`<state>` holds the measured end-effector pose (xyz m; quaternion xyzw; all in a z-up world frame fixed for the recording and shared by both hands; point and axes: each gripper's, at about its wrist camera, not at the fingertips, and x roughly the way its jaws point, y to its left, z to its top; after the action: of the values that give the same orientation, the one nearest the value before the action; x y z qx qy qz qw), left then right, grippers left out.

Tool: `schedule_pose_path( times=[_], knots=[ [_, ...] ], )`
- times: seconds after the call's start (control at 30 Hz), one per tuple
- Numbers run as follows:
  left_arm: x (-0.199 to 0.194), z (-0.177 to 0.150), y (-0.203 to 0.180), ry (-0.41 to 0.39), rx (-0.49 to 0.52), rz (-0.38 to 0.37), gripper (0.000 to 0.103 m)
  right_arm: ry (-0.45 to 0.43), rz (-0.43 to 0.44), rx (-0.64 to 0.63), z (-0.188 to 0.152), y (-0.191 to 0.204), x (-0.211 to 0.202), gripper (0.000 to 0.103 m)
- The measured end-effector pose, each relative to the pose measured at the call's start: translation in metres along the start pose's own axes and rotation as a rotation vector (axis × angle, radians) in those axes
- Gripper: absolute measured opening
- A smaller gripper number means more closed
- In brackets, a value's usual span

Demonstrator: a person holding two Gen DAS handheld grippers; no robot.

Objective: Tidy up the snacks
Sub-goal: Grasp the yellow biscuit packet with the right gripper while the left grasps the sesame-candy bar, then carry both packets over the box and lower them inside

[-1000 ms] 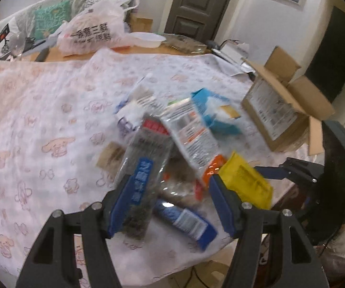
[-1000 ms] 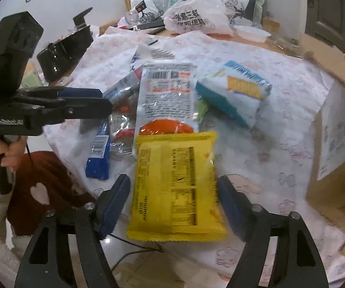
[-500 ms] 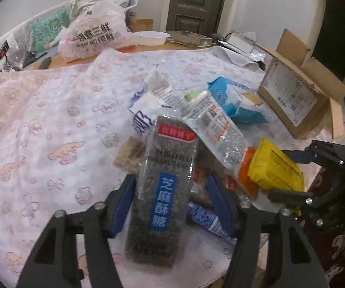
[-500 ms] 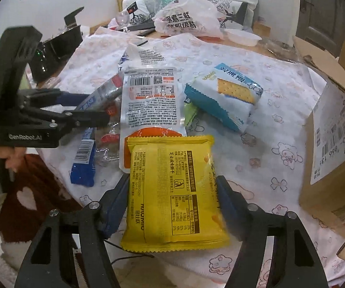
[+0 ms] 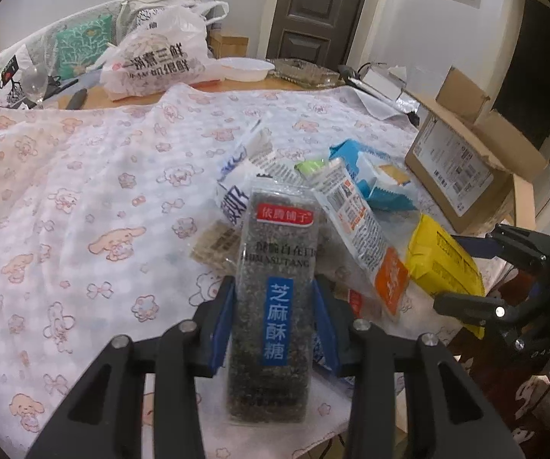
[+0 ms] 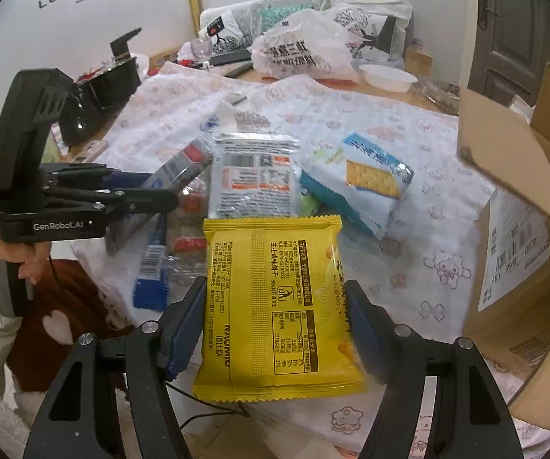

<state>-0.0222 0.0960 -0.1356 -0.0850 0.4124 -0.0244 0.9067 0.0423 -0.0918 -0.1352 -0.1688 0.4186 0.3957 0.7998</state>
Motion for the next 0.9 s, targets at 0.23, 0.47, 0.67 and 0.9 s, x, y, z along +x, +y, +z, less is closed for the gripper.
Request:
schedule_pose_path(
  times=[0.23,0.47,0.67,0.9],
  knots=[
    [-0.033,0.012,0.002,-0.061,-0.01,0.025,0.037,-0.045,0.054,-0.031,0.019,0.014,-0.016,0.066],
    [-0.068,0.037,-0.009,-0.13,-0.003,0.042,0.037,-0.143,0.081,-0.09,0.05,0.026,-0.05,0.066],
    [-0.099,0.078,-0.053,-0.214,0.06,-0.014,0.037,-0.247,0.041,-0.122,0.07,0.01,-0.096,0.066],
    [-0.095,0.131,-0.145,-0.237,0.19,-0.131,0.037,-0.304,-0.058,-0.041,0.069,-0.056,-0.141,0.066]
  ],
)
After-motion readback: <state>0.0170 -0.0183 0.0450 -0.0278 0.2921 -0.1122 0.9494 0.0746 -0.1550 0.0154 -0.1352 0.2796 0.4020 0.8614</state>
